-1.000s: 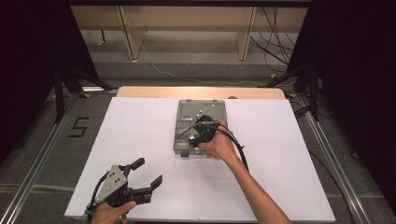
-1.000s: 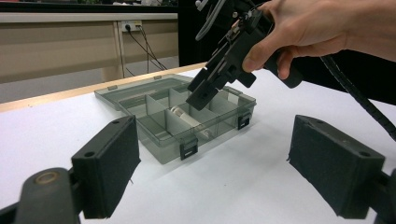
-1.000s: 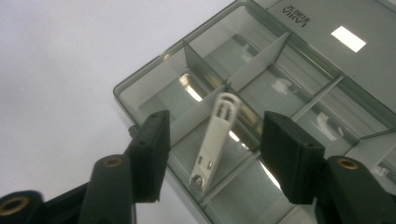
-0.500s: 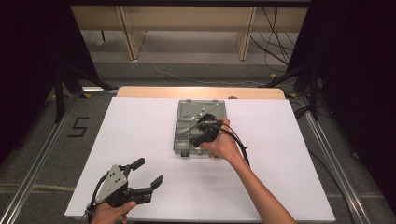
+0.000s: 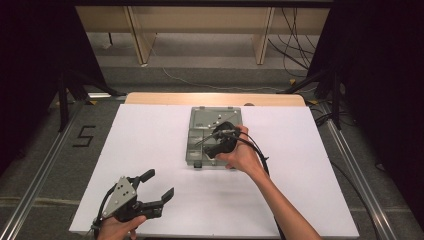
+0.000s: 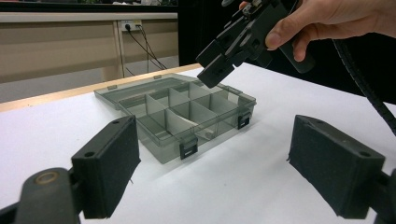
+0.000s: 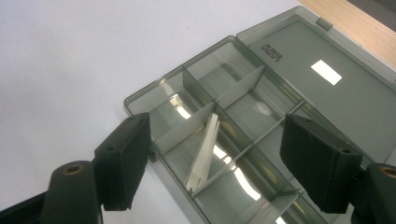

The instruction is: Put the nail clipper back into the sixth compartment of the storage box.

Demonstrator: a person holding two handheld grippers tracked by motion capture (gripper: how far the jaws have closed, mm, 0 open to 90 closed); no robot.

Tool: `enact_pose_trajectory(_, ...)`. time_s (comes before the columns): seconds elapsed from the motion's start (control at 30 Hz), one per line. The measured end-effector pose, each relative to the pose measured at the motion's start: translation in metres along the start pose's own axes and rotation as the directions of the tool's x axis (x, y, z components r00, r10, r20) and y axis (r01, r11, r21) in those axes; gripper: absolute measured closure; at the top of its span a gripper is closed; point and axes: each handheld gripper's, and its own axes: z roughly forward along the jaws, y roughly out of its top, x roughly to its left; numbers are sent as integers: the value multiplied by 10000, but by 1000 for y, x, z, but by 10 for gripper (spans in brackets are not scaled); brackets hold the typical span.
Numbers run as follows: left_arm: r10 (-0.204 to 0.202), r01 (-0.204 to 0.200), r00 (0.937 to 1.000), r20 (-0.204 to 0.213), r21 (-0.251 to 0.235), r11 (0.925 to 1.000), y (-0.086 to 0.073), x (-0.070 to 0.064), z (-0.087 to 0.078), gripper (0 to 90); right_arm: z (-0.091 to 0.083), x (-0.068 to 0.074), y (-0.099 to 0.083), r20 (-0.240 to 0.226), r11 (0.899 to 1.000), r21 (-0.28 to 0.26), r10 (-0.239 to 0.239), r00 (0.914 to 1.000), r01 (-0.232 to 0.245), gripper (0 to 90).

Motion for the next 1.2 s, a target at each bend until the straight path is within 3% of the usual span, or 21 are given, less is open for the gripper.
enact_pose_trajectory(0.23,-2,2,10000,3,2,10000,0,0,0,159,-5,3,-1,61,9991,-345,-247,9997,249,241)
enact_pose_trajectory(0.3,3,-3,10000,6,-5,10000,0,0,0,159,-7,2,0,-129,9985,-373,-413,9991,408,234)
enact_pose_trajectory(0.7,-7,7,10000,-3,7,10000,0,0,0,159,-21,3,-5,-74,9963,-751,-436,9990,429,216)
enact_pose_trajectory(0.73,4,-4,10000,-7,5,10000,0,0,0,159,-21,3,-7,75,9937,-1008,-477,9988,483,216)
enact_pose_trajectory(0.83,-37,38,10000,13,-23,10000,0,-1,0,159,-27,3,-8,-99,9940,-952,-546,9985,534,211)
enact_pose_trajectory(1.2,-22,22,10000,-11,23,10000,0,0,0,159,-43,6,-22,-78,9862,-1573,-538,9985,519,203)
